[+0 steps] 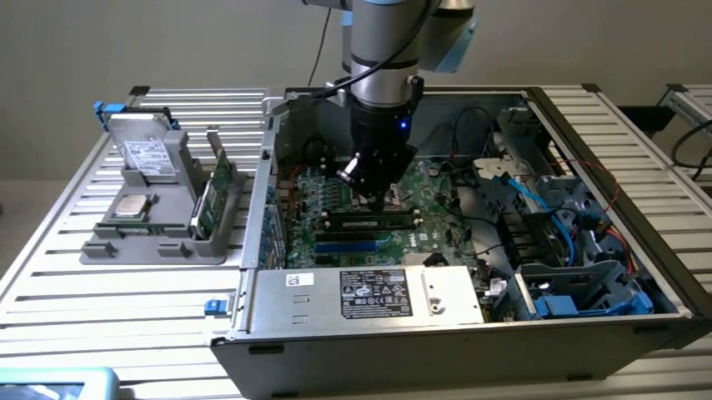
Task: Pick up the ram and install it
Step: 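Press down the ram until it locks into place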
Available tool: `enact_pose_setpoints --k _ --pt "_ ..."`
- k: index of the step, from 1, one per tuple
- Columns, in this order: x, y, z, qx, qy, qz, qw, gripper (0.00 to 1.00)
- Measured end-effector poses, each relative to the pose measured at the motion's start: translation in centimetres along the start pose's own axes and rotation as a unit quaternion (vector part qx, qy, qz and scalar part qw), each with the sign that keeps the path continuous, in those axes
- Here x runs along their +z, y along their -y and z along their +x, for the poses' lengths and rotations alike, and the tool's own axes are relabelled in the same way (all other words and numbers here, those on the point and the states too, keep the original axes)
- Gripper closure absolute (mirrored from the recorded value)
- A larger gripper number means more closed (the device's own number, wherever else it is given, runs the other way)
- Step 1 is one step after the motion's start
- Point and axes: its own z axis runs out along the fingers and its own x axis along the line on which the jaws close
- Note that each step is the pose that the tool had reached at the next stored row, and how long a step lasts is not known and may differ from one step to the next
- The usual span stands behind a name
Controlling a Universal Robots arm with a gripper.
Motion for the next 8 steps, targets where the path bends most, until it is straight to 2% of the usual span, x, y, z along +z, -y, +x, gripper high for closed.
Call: enact_pose_setpoints --k 4,8 --pt "0.00 0.00 0.00 0.030 -0.0031 -0.0020 0.9995 0.89" --pt "0.00 0.00 0.00 0.060 -0.0061 -0.0040 0.9982 0.89"
